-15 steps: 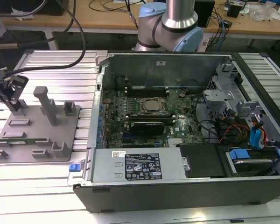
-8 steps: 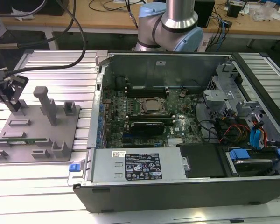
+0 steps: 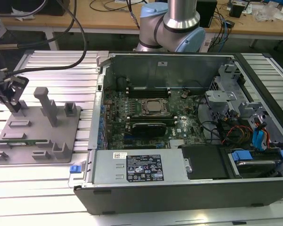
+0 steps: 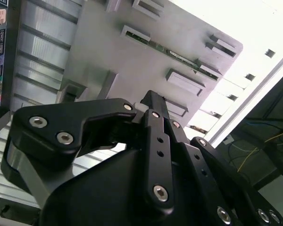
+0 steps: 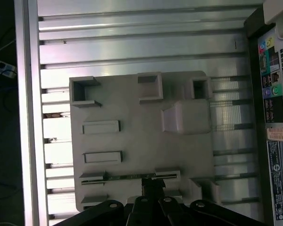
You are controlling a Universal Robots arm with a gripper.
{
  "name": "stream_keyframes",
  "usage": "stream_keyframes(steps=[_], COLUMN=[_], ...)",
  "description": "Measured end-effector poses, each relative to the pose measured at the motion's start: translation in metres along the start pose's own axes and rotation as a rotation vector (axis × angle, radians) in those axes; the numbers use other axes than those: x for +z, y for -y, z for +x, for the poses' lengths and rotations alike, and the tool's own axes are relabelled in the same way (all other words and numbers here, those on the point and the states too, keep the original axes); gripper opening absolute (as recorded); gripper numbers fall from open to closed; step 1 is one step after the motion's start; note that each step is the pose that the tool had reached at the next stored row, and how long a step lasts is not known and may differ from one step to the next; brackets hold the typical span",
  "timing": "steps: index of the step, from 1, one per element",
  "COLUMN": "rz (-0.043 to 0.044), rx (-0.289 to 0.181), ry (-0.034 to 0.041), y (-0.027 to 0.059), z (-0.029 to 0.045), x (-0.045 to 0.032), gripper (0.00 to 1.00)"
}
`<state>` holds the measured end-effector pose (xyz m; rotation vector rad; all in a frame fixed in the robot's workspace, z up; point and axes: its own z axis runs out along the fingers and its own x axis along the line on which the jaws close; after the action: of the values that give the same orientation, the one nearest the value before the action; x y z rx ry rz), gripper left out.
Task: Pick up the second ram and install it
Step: 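Pick up the second ram and move it above second insertion slot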
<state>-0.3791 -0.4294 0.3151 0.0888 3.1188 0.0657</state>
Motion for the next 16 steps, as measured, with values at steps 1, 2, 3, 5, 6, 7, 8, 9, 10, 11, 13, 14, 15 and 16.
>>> stream_keyframes(steps=[1, 2, 3, 5, 6, 7, 8, 9, 10, 11, 13, 14, 15, 16], rz=[-0.0002, 0.0007, 0.0001, -0.0002, -0.0002, -0.0003, -0.0004, -0.0005, -0.0004, -0.001, -0.0023, -0.0026, -0.0034, -0.0039], rx=[-0.019, -0.069, -0.14, -0.2, -0.223, -0.25, -0.266, -0.302, -0.352, -0.387, -0.452, -0.47, -0.51, -0.538], ry=[-0.0008, -0.0029, -0.006, -0.0084, -0.0093, -0.0104, -0.0111, -0.0126, -0.0147, -0.0161, -0.0187, -0.0193, -0.0209, -0.0221], y=[0.0, 0.0, 0.0, 0.0, 0.0, 0.0001, 0.0001, 0.0, 0.0001, 0.0001, 0.0, 0.0001, 0.0, 0.0001], z=[0.0, 0.0, 0.0, 0.0, 0.0, 0.0, 0.0, 0.0, 0.0, 0.0, 0.0, 0.0, 0.0, 0.0], x=[0.0001, 0.0002, 0.0003, 0.0004, 0.0004, 0.0004, 0.0004, 0.0004, 0.0004, 0.0005, 0.0006, 0.0006, 0.0007, 0.0007], gripper=[0.08, 0.08, 0.08, 0.08, 0.08, 0.08, 0.08, 0.08, 0.08, 0.08, 0.08, 0.08, 0.08, 0.08])
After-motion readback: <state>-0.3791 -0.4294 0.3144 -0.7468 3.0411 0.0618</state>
